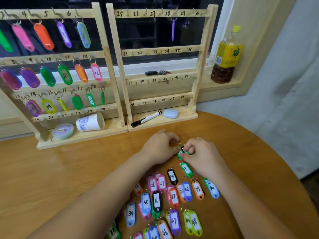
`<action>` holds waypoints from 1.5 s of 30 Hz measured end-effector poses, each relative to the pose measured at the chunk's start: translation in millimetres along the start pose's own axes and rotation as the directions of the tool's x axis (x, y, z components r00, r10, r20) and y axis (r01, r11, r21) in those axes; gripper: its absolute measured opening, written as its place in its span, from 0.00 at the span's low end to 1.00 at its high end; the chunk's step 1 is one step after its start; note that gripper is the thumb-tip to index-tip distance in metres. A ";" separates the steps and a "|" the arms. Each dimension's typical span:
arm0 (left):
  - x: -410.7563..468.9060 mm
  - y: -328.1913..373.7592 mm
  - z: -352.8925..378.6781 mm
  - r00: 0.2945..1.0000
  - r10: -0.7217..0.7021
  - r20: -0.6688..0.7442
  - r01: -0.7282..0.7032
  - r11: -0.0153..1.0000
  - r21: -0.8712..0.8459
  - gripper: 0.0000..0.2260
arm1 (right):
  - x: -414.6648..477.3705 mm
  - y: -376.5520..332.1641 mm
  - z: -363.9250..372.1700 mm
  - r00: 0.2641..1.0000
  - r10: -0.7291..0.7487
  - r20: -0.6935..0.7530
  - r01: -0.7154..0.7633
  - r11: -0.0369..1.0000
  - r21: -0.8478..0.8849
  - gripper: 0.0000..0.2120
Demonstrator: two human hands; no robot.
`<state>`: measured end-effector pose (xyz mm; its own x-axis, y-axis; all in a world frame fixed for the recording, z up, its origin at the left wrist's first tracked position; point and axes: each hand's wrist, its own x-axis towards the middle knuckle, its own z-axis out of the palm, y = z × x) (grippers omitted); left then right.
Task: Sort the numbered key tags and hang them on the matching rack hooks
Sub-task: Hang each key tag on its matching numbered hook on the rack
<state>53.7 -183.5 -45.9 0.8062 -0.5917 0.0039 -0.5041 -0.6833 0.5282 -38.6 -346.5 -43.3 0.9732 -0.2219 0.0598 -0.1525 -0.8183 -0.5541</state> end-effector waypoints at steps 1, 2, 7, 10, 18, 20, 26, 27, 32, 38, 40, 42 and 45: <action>1.6 1.2 -1.2 1.000 0.017 0.011 -0.017 1.000 0.008 0.14 | 0.4 0.0 0.5 1.000 -0.001 0.003 0.001 1.000 0.002 0.08; 2.9 2.1 -1.7 0.999 0.032 0.012 -0.032 0.999 0.020 0.12 | 0.7 0.2 0.9 1.000 -0.003 0.006 0.003 1.000 0.003 0.08; 6.1 1.8 0.1 0.999 0.034 -0.015 -0.034 0.999 0.022 0.05 | 1.1 1.1 3.1 1.000 -0.001 0.008 0.001 1.000 0.011 0.08; 7.4 0.2 -0.7 0.999 0.024 -0.024 -0.024 1.000 -0.002 0.07 | 1.3 2.2 3.4 1.000 0.000 0.002 0.000 1.000 0.004 0.09; -10.7 -12.0 -16.6 0.989 0.030 -0.148 -0.057 0.981 -0.184 0.05 | 1.9 -5.6 6.0 0.991 -0.093 -0.099 0.099 0.993 0.058 0.11; -22.0 -14.6 -29.4 0.982 0.036 -0.187 -0.078 0.972 -0.223 0.03 | 1.4 -17.9 5.9 0.986 -0.128 -0.103 0.142 0.980 0.139 0.09; -73.7 -41.5 -74.8 0.944 -0.009 -0.330 -0.098 0.946 -0.308 0.01 | 4.3 -71.0 17.5 0.976 -0.213 0.055 0.150 0.826 0.544 0.04; -84.2 -49.8 -79.8 0.937 -0.045 -0.347 -0.086 0.931 -0.354 0.02 | 5.7 -82.2 22.1 0.971 -0.227 0.073 0.147 0.809 0.569 0.05; -133.7 -93.5 -92.9 0.835 -0.302 -0.459 -0.046 0.794 -0.607 0.07 | 13.1 -144.3 57.7 0.946 -0.272 0.175 0.106 0.771 0.628 0.06; -168.4 -139.1 -109.6 0.713 -0.471 -0.519 -0.116 0.651 -0.750 0.09 | 31.7 -209.3 96.9 0.916 -0.286 0.280 0.018 0.728 0.685 0.05; -175.2 -154.0 -117.5 0.694 -0.489 -0.529 -0.144 0.626 -0.767 0.09 | 38.0 -225.8 106.3 0.909 -0.306 0.284 0.031 0.728 0.685 0.05; -180.6 -169.5 -125.3 0.679 -0.506 -0.532 -0.158 0.607 -0.779 0.08 | 43.7 -241.0 116.1 0.905 -0.327 0.272 0.063 0.736 0.674 0.05; -185.9 -192.3 -134.5 0.658 -0.533 -0.532 -0.163 0.590 -0.791 0.07 | 49.9 -262.5 129.4 0.898 -0.364 0.248 0.115 0.737 0.666 0.03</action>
<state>42.5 115.4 -34.0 0.9638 0.2026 0.1733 -0.1833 0.0318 0.9825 72.2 -74.2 -2.4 0.9719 0.2302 0.0495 0.1138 -0.2752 -0.9546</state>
